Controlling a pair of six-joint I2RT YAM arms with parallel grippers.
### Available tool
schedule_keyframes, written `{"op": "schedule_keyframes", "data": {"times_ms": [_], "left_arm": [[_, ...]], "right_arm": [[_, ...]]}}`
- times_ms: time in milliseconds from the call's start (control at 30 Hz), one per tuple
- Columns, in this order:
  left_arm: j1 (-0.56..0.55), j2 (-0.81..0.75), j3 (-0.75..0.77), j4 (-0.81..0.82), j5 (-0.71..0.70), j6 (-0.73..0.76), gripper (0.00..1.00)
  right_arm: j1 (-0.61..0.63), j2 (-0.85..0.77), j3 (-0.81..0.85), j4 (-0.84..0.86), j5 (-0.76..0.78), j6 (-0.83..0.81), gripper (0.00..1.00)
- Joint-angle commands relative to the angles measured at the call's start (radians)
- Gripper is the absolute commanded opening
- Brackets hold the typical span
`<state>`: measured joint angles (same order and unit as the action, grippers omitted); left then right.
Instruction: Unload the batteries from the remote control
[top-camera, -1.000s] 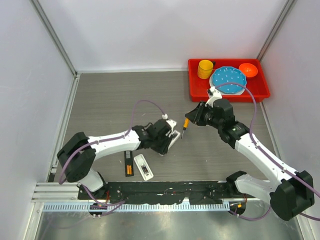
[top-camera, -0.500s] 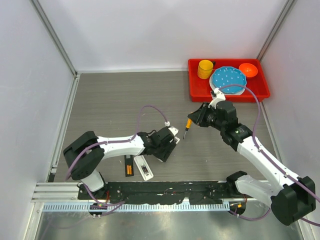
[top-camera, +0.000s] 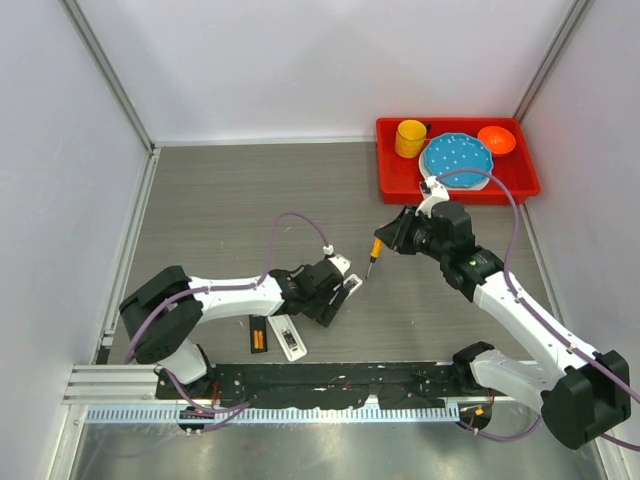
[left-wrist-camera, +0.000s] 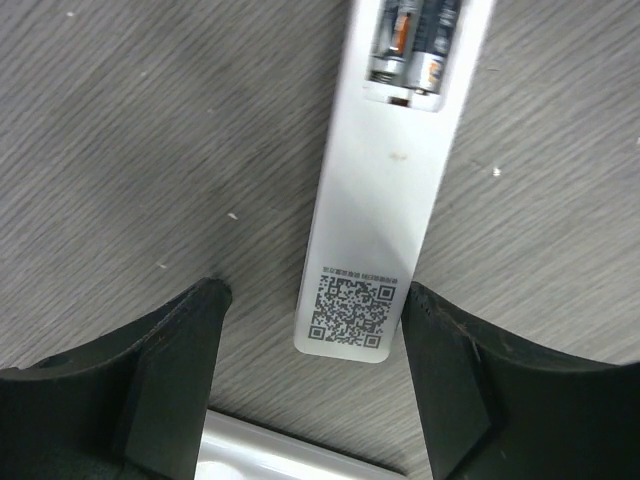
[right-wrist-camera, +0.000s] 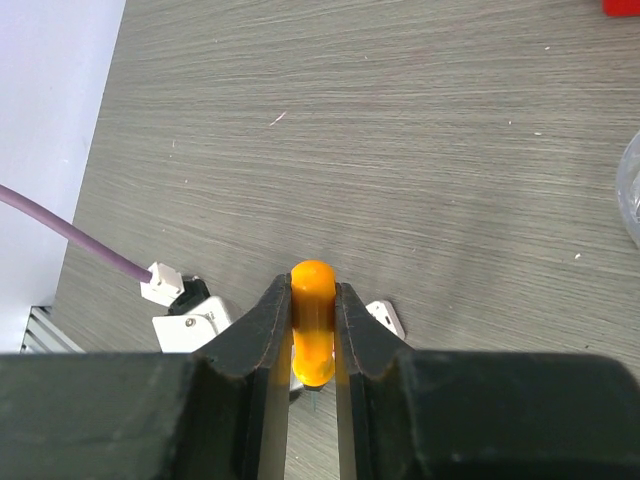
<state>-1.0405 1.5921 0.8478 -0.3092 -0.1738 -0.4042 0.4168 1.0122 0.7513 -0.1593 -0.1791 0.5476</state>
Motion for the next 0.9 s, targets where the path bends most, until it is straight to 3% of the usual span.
{"op": "schedule_keyframes", "data": {"times_ms": [0, 133, 533, 867], "left_arm": [[-0.001, -0.011, -0.015, -0.053, -0.093, 0.01, 0.74], [0.002, -0.003, -0.001, -0.05, -0.113, 0.025, 0.74], [0.008, -0.046, 0.019, 0.079, 0.043, 0.09, 0.82], [0.098, -0.046, -0.027, 0.2, 0.209, 0.093, 0.77]], "right_arm": [[-0.003, 0.017, 0.037, 0.029, -0.023, 0.0, 0.01], [-0.003, 0.043, 0.051, 0.038, -0.036, 0.0, 0.01], [-0.004, 0.101, 0.091, 0.047, -0.03, -0.015, 0.01], [-0.033, 0.144, 0.066, 0.11, -0.039, -0.009, 0.01]]}}
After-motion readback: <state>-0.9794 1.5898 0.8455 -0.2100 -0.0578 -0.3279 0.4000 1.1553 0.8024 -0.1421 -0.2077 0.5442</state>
